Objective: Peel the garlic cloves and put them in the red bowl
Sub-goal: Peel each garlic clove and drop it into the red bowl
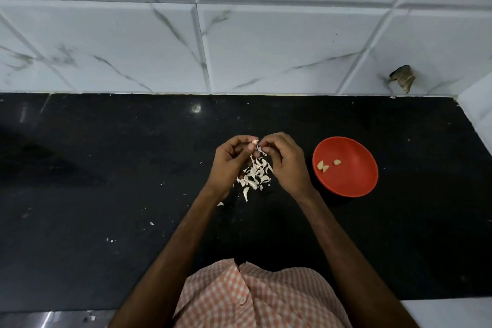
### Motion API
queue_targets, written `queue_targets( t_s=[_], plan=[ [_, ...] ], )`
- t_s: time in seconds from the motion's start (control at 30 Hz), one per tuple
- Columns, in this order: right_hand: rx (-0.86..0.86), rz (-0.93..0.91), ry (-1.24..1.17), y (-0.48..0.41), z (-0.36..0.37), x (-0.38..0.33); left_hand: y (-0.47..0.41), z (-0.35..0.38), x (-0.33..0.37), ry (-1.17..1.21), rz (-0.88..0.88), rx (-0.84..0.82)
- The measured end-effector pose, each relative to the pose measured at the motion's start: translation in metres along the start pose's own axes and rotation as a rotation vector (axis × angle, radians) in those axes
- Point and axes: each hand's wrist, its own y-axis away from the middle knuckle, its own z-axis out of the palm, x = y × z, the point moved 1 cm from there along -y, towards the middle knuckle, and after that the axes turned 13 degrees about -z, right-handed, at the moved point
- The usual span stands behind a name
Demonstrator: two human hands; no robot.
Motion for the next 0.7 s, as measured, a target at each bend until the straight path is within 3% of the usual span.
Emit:
queue_targets(
  t_s=[0.27,0.7],
  plan=[
    [0.041,0.067,-0.145,-0.013,-0.002,-0.009,-0.002,-0.001,-0.002,-0.077,0.058,0.054],
    [0.019,0.101,-0.149,-0.016,0.003,-0.011,-0.006,-0.007,-0.005,-0.05,0.087,0.068]
  ],
)
